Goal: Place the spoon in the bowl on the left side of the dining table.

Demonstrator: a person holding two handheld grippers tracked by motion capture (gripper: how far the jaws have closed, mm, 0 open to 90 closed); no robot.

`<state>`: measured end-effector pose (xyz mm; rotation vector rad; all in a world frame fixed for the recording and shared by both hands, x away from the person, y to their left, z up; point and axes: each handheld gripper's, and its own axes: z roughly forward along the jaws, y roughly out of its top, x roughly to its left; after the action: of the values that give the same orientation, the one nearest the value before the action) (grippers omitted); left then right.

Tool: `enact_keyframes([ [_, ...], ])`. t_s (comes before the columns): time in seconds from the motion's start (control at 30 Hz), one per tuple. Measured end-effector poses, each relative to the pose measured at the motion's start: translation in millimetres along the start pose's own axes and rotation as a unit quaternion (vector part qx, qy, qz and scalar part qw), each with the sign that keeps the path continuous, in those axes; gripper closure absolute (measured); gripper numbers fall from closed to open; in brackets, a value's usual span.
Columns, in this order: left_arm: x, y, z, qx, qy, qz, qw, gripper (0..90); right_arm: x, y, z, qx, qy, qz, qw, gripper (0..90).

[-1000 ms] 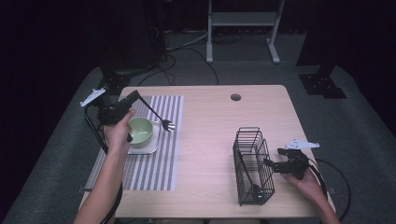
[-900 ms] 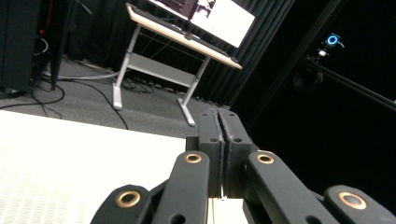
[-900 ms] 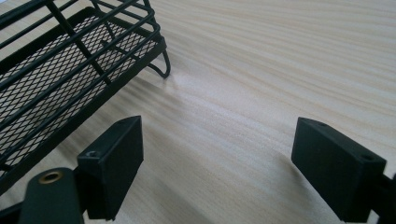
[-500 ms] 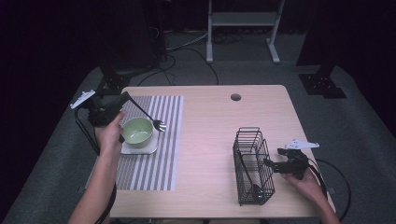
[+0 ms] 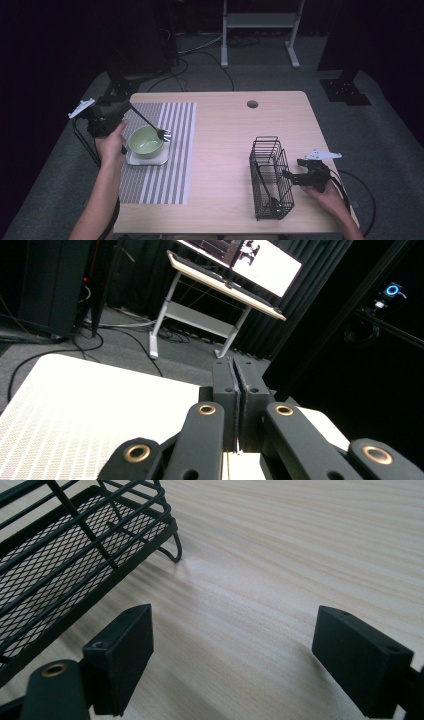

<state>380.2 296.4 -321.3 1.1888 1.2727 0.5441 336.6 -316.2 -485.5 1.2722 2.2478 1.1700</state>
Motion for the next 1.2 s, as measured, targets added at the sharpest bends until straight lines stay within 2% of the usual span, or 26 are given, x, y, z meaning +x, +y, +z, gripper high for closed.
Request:
enact_keyframes([
  [0.23,8.6,1.5,-4.4,-0.003,0.015,-0.003,0.9999,89.3,-0.4,-0.1,-0.2,-0.001,0.001,0.001,1.0000,15.7],
  [0.5,16.1,2.1,-9.0,-0.003,0.025,0.001,0.9997,89.3,-0.6,0.0,0.0,-0.001,0.002,0.001,1.0000,15.7],
  [0.73,22.3,2.7,-11.8,-0.008,0.034,-0.006,0.9994,89.3,-0.6,0.1,0.1,0.001,0.000,0.001,1.0000,15.7],
  [1.2,33.2,4.0,-18.8,-0.013,0.051,-0.005,0.9986,89.3,-0.5,0.1,0.1,0.001,0.000,0.002,1.0000,15.7],
])
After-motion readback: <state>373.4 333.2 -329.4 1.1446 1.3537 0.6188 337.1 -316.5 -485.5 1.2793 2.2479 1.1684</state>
